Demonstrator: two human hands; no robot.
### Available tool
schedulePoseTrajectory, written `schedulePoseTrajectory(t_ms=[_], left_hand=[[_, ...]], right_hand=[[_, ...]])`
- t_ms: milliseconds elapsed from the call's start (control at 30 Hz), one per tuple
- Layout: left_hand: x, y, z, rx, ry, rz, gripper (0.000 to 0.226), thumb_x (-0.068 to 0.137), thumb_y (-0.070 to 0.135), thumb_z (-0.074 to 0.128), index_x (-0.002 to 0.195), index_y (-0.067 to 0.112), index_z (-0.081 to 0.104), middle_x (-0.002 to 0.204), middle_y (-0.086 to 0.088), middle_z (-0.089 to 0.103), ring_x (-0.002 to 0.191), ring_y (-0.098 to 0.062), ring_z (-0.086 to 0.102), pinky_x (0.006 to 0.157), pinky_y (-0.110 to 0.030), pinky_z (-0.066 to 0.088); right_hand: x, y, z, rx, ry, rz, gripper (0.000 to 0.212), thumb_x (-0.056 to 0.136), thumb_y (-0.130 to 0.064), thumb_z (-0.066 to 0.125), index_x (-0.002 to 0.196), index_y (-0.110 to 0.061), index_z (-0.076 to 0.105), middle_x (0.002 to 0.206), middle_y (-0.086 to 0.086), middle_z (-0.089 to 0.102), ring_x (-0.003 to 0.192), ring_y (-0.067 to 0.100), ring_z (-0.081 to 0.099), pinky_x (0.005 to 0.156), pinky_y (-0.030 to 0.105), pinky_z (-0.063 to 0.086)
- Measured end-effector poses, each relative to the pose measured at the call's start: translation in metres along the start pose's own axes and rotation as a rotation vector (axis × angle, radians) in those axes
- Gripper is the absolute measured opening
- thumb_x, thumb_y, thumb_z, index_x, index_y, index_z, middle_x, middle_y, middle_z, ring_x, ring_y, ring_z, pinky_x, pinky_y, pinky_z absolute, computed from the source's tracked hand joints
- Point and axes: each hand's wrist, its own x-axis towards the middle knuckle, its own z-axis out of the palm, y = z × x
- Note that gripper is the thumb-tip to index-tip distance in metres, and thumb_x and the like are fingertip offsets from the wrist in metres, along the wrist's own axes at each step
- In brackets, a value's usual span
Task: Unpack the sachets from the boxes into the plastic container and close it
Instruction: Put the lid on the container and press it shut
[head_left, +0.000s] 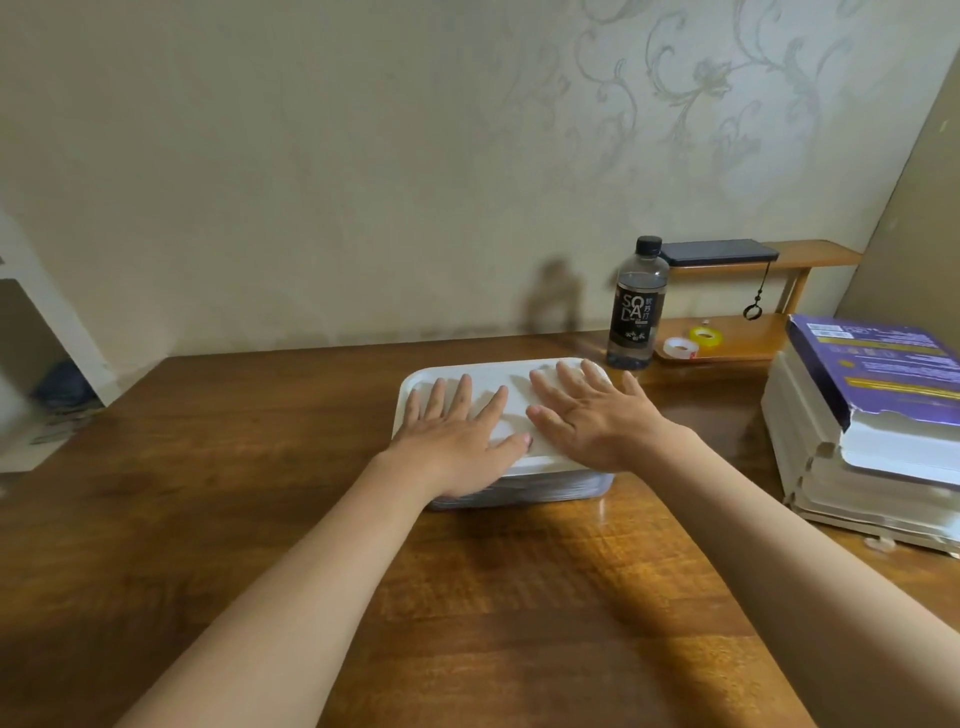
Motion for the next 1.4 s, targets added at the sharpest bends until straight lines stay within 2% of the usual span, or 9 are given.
schedulePoseTrajectory(t_ms=[167, 367, 433, 533, 667, 1000, 1167, 1300, 1400], left_hand=[[0.000, -0.001, -0.003, -0.011, -0.034, 0.005, 0.073, 0.094, 0.076, 0.009, 0.157, 0.045, -0.014, 0.165, 0.000, -0.029, 0.151, -0.030, -0.029, 0.122, -0.053, -0.014], [-0.003, 0.001, -0.008, -0.027, -0.082, -0.021, 0.074, 0.093, 0.077, 0.012, 0.157, 0.047, -0.012, 0.166, 0.003, -0.027, 0.152, -0.027, -0.028, 0.123, -0.052, -0.014], [0.001, -0.001, -0.014, -0.063, -0.122, -0.044, 0.078, 0.089, 0.080, 0.018, 0.157, 0.050, -0.008, 0.167, 0.006, -0.024, 0.153, -0.026, -0.026, 0.123, -0.052, -0.012], [0.010, -0.003, -0.019, -0.050, -0.047, -0.030, 0.071, 0.093, 0.071, 0.018, 0.158, 0.048, 0.002, 0.170, 0.007, -0.014, 0.155, -0.023, -0.017, 0.124, -0.050, -0.006], [0.016, -0.007, -0.011, -0.042, -0.046, 0.005, 0.059, 0.103, 0.055, 0.007, 0.158, 0.044, -0.012, 0.166, 0.008, -0.025, 0.152, -0.018, -0.027, 0.123, -0.047, -0.014], [0.021, -0.009, -0.007, -0.007, -0.070, 0.026, 0.058, 0.105, 0.052, 0.006, 0.156, 0.042, -0.017, 0.164, 0.006, -0.030, 0.151, -0.021, -0.029, 0.123, -0.050, -0.015], [0.020, -0.009, -0.009, -0.018, -0.082, 0.020, 0.058, 0.104, 0.054, 0.007, 0.156, 0.043, -0.017, 0.165, 0.006, -0.029, 0.151, -0.020, -0.029, 0.123, -0.048, -0.016], [0.022, -0.008, -0.017, -0.016, -0.057, 0.005, 0.065, 0.100, 0.060, 0.012, 0.158, 0.044, -0.011, 0.168, 0.007, -0.021, 0.153, -0.021, -0.024, 0.122, -0.053, -0.016], [0.024, -0.010, -0.017, -0.032, -0.019, -0.040, 0.069, 0.098, 0.069, 0.011, 0.158, 0.044, -0.012, 0.167, 0.004, -0.024, 0.152, -0.024, -0.028, 0.120, -0.058, -0.017]], right_hand=[[0.003, -0.002, -0.006, -0.013, -0.096, 0.021, 0.068, 0.094, -0.072, 0.003, 0.154, -0.045, -0.013, 0.166, -0.005, -0.018, 0.152, 0.025, -0.017, 0.119, 0.062, -0.008], [0.000, -0.006, -0.013, -0.050, -0.108, 0.039, 0.070, 0.094, -0.072, 0.006, 0.156, -0.043, -0.009, 0.167, -0.003, -0.013, 0.153, 0.026, -0.013, 0.117, 0.064, -0.010], [0.002, -0.011, -0.017, -0.060, -0.076, 0.031, 0.071, 0.095, -0.070, 0.011, 0.157, -0.039, -0.005, 0.168, -0.001, -0.009, 0.154, 0.026, -0.009, 0.118, 0.061, -0.011], [0.005, -0.020, -0.022, 0.022, -0.065, -0.025, 0.067, 0.100, -0.063, 0.015, 0.159, -0.036, -0.004, 0.168, 0.002, -0.010, 0.154, 0.026, -0.010, 0.122, 0.052, -0.006], [0.012, -0.024, -0.014, 0.011, -0.110, -0.047, 0.064, 0.100, -0.061, 0.007, 0.158, -0.037, -0.009, 0.167, 0.003, -0.016, 0.153, 0.028, -0.015, 0.122, 0.051, -0.008], [0.020, -0.023, -0.008, -0.015, -0.147, -0.050, 0.063, 0.099, -0.061, 0.005, 0.155, -0.040, -0.016, 0.165, 0.001, -0.021, 0.152, 0.027, -0.019, 0.121, 0.054, -0.011], [0.015, -0.024, -0.008, -0.007, -0.123, -0.051, 0.064, 0.100, -0.061, 0.006, 0.157, -0.039, -0.011, 0.166, 0.001, -0.017, 0.153, 0.027, -0.016, 0.122, 0.052, -0.009], [0.015, -0.019, -0.012, 0.083, -0.007, -0.029, 0.065, 0.102, -0.058, 0.014, 0.160, -0.032, 0.003, 0.168, 0.004, -0.007, 0.154, 0.026, -0.009, 0.123, 0.051, -0.006], [0.024, -0.005, -0.013, 0.062, 0.040, 0.064, 0.069, 0.100, -0.062, 0.011, 0.160, -0.029, -0.001, 0.168, 0.005, -0.009, 0.154, 0.025, -0.010, 0.123, 0.053, -0.005]])
